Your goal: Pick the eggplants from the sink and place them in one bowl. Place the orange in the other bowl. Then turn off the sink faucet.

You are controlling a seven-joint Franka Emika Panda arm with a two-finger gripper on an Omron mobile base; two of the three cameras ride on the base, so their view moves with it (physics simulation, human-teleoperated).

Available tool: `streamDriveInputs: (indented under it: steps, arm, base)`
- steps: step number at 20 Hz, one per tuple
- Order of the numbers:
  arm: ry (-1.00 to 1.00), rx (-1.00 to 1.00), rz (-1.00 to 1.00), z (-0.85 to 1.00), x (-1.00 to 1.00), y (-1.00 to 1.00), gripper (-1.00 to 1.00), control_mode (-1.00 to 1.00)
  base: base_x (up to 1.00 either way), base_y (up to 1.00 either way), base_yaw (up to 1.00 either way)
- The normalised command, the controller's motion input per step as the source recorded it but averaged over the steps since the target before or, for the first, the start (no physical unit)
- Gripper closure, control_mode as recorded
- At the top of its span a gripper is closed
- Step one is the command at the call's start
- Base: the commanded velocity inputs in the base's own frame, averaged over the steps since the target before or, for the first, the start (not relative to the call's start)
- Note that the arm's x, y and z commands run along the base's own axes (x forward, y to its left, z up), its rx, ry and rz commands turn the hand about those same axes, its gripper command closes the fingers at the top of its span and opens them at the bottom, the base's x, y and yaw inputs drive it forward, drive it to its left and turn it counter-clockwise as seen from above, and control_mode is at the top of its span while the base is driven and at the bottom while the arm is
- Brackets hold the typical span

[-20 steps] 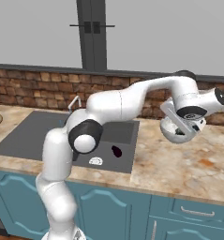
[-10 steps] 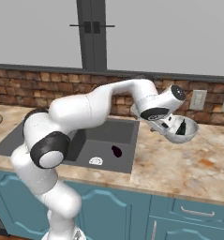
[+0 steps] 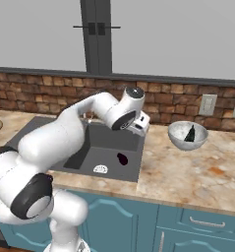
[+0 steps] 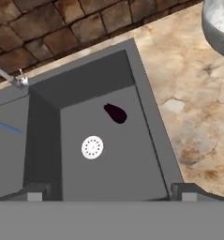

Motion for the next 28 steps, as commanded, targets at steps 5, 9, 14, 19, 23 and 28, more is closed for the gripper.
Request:
streamDriveInputs:
  steps: [5,9,14,19,23,28]
  arm:
    - [0.11,-0.19,0.07,-0.13,0.22,0.69,-1.0,-1.0]
    - [0.18,-0.16,0.11,-0.25,0.37,0.61,-1.0,-1.0]
    - [0.21,-0.11,0.14,-0.25,0.51,0.4,-1.0,-1.0]
    - [0.15,-0.06,0.14,-0.32,0.43,0.14,-1.0,-1.0]
    - [0.07,-0.02,0.12,-0.4,0.24,0.0,-1.0,-1.0]
    - [0.01,0.0,0.06,-0.45,0.22,-0.04,-1.0,-1.0]
  base:
    - [0.0,0.0,0.0]
    - [0.0,0.0,0.0]
    - [0.0,0.0,0.0]
    - [0.0,0.0,0.0]
    - [0.0,0.0,0.0]
    - [0.0,0.0,0.0]
